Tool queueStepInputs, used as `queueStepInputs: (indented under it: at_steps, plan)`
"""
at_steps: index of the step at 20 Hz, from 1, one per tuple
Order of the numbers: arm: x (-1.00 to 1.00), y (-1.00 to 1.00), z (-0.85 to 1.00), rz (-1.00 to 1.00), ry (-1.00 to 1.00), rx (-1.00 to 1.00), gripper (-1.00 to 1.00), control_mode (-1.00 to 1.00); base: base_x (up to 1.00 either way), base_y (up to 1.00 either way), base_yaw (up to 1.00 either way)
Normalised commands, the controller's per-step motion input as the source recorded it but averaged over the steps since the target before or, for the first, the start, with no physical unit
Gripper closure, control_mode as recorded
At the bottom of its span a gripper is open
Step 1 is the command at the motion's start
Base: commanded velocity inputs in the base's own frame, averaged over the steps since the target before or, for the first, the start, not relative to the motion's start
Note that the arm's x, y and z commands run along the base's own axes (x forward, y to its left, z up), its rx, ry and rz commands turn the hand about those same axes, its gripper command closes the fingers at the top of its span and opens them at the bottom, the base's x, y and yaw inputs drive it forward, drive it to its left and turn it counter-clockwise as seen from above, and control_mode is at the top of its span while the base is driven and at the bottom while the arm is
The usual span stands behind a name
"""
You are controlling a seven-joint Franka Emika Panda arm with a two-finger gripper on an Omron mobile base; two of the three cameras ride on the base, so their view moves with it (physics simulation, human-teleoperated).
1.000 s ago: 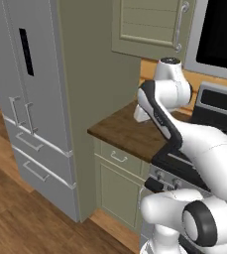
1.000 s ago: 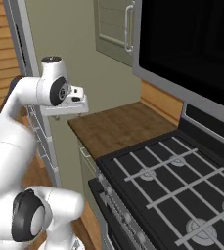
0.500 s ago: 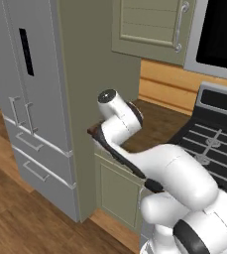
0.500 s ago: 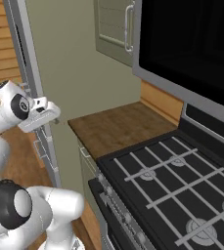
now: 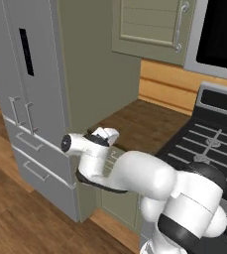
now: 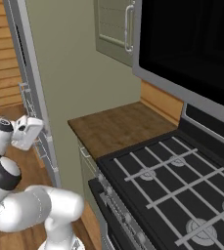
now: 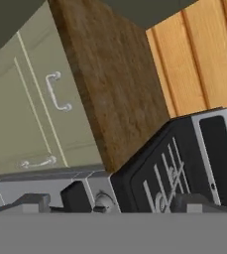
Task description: Take a straw from the drawer in front and place it inside the glass cup on the dining counter.
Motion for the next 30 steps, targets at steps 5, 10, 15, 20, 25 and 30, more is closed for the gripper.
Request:
queueStepInputs:
  at_steps: [5,10,15,20,25,30]
  plan:
    - [0.43,0.16,-0.52,-0.15,0.00,-0.28,-1.00,-1.00,0.00,0.00,0.00]
    - [0.42,0.00,-0.66,-0.10,0.00,-0.14,-1.00,-1.00,0.00,0.00,0.00]
    - [0.23,0.00,-0.72,-0.07,0.00,-0.17,-1.00,-1.00,0.00,0.00,0.00]
    - [0.23,-0.20,-0.48,-0.06,-0.03,-0.17,-1.00,-1.00,0.00,0.00,0.00]
    - [0.22,-0.13,-0.43,-0.07,-0.08,-0.18,-1.00,-1.00,0.00,0.00,0.00]
    - [0.45,-0.01,-0.28,-0.06,-0.07,-0.14,-1.00,-1.00,0.00,0.00,0.00]
